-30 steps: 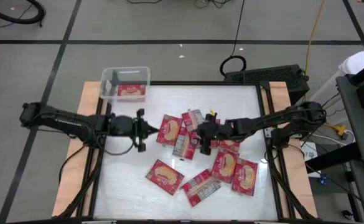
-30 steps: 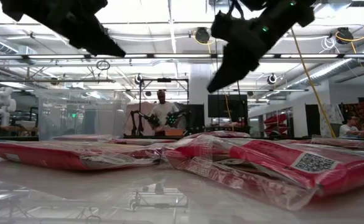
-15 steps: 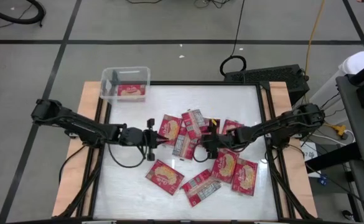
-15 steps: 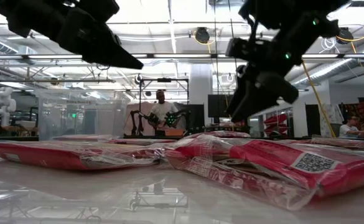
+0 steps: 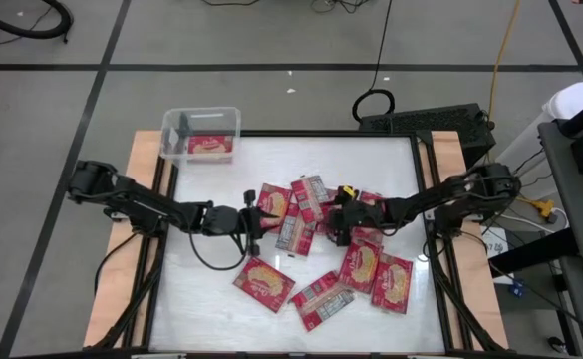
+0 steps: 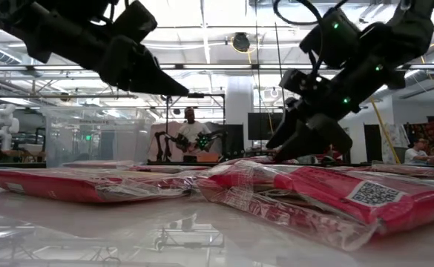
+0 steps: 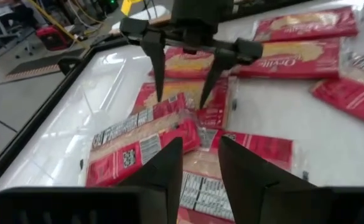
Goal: Sort popcorn bags into baskets
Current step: Put the red popcorn bag into the transparent container
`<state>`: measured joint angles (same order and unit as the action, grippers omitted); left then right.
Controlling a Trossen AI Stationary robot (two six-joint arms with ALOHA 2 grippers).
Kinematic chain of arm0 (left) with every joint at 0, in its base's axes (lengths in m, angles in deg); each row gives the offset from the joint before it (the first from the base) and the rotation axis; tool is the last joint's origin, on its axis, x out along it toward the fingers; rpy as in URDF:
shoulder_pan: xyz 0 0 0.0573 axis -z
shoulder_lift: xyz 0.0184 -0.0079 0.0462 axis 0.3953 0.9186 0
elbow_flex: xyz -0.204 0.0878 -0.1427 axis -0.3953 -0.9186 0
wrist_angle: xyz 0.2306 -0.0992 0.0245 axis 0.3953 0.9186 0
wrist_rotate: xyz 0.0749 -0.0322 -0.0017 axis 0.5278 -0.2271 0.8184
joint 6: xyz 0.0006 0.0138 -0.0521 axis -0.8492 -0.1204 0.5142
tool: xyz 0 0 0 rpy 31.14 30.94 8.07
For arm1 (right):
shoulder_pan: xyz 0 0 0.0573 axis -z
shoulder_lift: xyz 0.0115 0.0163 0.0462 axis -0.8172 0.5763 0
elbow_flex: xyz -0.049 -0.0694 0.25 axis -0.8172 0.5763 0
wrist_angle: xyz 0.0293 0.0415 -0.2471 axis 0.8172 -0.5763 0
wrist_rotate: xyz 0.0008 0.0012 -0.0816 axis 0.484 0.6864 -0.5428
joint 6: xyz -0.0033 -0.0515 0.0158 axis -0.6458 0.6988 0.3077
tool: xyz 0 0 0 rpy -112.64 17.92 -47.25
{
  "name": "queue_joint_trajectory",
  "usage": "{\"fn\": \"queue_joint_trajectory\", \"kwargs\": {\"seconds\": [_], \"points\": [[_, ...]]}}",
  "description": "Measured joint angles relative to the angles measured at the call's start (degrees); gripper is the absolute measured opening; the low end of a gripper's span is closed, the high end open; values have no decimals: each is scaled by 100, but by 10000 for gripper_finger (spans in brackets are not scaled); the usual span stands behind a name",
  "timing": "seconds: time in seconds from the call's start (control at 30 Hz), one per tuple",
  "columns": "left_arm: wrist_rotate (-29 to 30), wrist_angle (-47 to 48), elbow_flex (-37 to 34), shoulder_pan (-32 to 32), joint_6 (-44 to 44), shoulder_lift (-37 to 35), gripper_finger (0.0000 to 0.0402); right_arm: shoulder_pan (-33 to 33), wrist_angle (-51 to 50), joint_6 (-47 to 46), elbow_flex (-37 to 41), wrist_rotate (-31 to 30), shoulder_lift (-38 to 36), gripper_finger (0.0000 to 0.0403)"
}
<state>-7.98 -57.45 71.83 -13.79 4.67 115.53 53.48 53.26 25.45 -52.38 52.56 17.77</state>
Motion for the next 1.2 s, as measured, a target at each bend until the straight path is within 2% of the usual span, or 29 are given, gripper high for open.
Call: {"fn": "queue_joint_trajectory", "kwargs": {"seconds": [0.1,0.2,0.33,0.43,0.57,0.7,0.77,0.97,1.2], "points": [[0,-43,0,-83,19,122,115,67,129,-40,5,90,168,263],[0,-42,-4,-201,10,136,115,67,605,354,1,50,500,260],[-1,-62,2,-355,6,131,115,69,1341,747,-6,-480,935,242],[-2,-62,2,-427,-50,132,115,82,1457,892,-81,-631,1091,209],[-7,-18,2,-493,-75,132,115,99,1450,924,-117,-629,1141,134],[-11,-19,2,-511,-72,132,115,102,1429,763,-117,-504,954,40],[-14,-5,1,-509,-32,132,115,102,1483,748,-117,-498,807,12],[-24,-2,2,-393,54,132,116,129,1511,361,-117,-396,-29,13],[-19,-86,2,-175,176,132,117,358,1311,-974,-117,-181,-1046,3]]}}
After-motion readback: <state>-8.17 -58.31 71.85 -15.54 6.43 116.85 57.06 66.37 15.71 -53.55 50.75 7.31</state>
